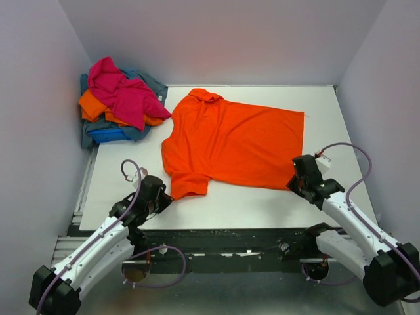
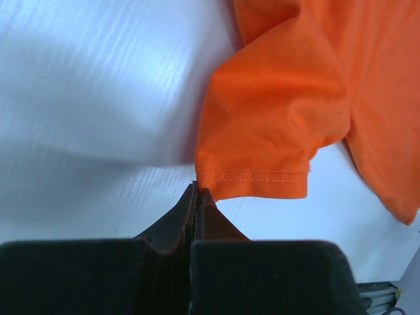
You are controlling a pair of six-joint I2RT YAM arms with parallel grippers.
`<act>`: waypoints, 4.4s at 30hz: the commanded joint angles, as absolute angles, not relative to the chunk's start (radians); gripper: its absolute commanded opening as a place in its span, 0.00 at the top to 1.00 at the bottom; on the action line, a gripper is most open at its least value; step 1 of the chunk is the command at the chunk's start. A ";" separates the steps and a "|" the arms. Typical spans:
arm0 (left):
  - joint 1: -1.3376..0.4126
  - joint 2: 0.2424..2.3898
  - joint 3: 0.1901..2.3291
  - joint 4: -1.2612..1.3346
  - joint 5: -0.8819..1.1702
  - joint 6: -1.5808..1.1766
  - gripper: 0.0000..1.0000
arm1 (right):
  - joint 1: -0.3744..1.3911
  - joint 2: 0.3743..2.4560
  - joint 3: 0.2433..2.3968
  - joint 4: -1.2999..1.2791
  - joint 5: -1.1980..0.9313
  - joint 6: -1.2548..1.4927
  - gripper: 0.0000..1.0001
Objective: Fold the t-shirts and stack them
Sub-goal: Flatten out the tshirt
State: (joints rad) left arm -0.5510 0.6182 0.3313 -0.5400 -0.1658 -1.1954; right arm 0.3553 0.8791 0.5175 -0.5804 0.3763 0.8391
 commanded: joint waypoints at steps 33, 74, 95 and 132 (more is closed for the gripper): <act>-0.549 0.607 0.459 -0.598 -0.336 -1.097 1.00 | 0.081 0.976 0.479 -0.606 0.469 1.220 0.56; -0.457 1.282 1.442 -0.638 -0.485 -0.740 1.00 | 0.080 1.078 1.094 -0.626 0.304 0.815 0.99; -0.416 1.082 2.122 -0.468 -0.411 -0.373 1.00 | 0.080 0.617 1.555 -0.601 0.046 0.526 0.99; -0.411 1.622 1.902 -0.083 -0.294 -0.268 1.00 | -0.158 1.654 1.857 -0.499 -0.546 0.721 0.99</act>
State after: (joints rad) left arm -0.4126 1.6802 2.1853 -0.1234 -0.2649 -0.2687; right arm -0.1516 1.6897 2.0903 -0.5648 -0.4831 0.7364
